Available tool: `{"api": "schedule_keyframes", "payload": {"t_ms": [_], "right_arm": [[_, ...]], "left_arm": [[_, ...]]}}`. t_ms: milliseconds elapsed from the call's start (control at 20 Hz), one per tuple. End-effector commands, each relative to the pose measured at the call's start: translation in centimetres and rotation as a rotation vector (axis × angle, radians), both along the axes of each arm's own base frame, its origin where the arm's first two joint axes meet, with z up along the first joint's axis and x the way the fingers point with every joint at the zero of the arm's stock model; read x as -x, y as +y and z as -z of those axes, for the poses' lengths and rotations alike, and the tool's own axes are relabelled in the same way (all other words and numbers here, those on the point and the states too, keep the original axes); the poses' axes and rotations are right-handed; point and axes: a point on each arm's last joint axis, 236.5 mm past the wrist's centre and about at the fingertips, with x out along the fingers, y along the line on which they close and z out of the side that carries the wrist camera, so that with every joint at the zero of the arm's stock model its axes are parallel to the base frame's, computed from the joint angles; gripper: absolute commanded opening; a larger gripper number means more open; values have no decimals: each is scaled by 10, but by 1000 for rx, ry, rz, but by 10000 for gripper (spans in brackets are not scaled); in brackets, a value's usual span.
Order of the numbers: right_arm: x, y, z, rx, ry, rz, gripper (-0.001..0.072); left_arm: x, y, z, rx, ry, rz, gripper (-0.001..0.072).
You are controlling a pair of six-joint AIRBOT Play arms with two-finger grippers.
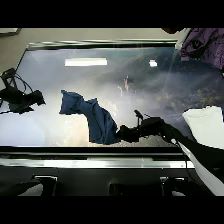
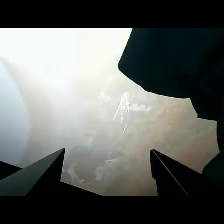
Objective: Fold the clothes and pants, and hang the long-sleeved shirts on hangers.
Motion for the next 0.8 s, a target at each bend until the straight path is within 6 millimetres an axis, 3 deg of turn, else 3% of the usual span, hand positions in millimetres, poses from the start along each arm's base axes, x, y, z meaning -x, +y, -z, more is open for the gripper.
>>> {"api": "schedule_keyframes", "payload": {"t_ms": [0, 50, 100, 250, 500, 750], "right_arm": [[-8, 4, 5, 6, -34, 21, 77], [-13, 1, 3, 8, -48, 35, 26], [-18, -2, -2, 4, -64, 50, 26], [-34, -17, -19, -5, -87, 116, 25], [-28, -17, -33, -25, -75, 107, 25], [-26, -16, -39, -34, -79, 100, 26]], "left_arm": [[-13, 16, -3, 95, -69, -49, 610], [-20, 15, 1, 148, -103, -50, 610], [-26, 11, 8, 211, -131, -46, 610], [-30, 2, 50, 377, -152, -85, 609], [-25, -26, 117, 486, -92, -48, 608], [-44, -33, 142, 481, -115, -63, 606]]}}
